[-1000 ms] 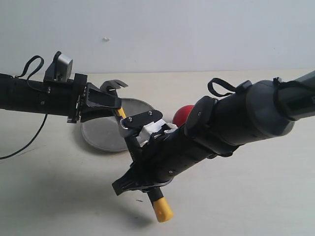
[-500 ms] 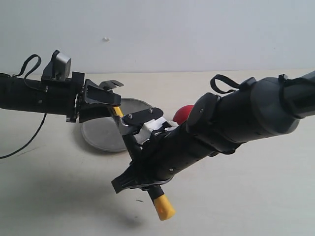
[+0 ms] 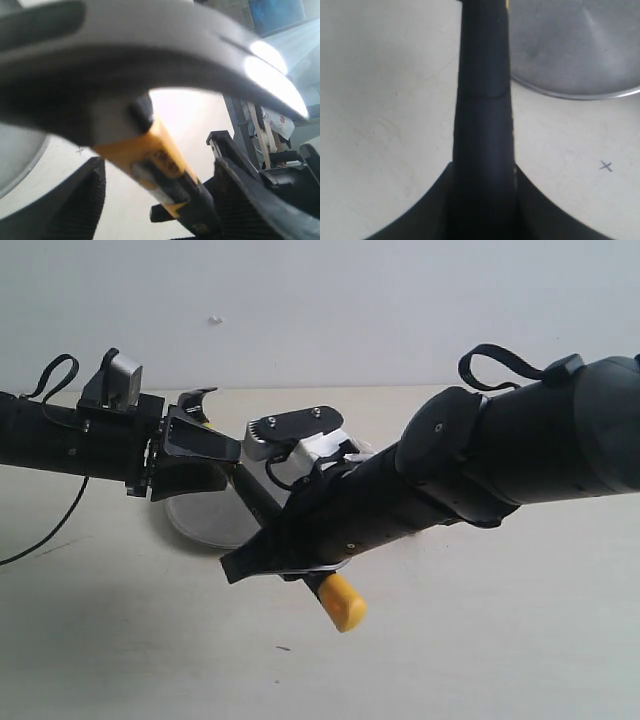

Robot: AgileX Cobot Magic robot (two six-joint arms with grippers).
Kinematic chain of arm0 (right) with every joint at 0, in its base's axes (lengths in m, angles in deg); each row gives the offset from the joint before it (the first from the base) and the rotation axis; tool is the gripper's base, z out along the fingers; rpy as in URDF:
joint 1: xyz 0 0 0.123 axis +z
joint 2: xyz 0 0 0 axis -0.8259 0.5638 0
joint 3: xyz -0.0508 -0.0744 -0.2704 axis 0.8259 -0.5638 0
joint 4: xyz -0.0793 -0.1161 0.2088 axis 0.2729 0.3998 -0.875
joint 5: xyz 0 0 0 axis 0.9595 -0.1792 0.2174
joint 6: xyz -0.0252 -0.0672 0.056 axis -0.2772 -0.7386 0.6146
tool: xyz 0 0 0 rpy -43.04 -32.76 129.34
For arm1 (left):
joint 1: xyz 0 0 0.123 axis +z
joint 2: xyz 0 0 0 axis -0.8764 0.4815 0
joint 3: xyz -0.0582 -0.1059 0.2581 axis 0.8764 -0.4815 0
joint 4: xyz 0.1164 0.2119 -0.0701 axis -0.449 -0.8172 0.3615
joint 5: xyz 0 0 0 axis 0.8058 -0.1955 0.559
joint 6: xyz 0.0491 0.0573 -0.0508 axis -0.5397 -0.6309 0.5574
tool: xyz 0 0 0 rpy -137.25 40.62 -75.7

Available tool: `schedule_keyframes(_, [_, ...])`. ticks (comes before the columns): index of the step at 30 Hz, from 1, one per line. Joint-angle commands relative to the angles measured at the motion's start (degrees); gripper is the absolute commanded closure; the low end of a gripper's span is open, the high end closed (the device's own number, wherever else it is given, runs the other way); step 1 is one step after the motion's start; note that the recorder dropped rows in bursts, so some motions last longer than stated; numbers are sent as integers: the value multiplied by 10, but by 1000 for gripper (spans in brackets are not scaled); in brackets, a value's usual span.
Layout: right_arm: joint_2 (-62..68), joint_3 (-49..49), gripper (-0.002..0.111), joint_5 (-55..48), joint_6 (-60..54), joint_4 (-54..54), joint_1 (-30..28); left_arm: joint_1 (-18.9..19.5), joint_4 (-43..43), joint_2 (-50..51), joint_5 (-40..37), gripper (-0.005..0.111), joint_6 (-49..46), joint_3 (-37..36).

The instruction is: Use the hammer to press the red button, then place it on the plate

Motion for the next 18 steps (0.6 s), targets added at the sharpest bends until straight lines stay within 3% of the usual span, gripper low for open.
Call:
schedule_keyframes(1, [-15,6,108,62,13,-5,1,0,-11,-10,-9,46,3,0])
schedule_keyframes(12, [-21,6,108,65,19,-2,-34,39,-88,-52,-9,47,41,0])
schedule_keyframes(15, [-46,2,108,49,31,24,-46,39,-102,-72,-9,63,44,-3])
schedule_keyframes(18, [-88,-13,108,40,92,87,-70,39,-105,-96,-9,93,33,-18])
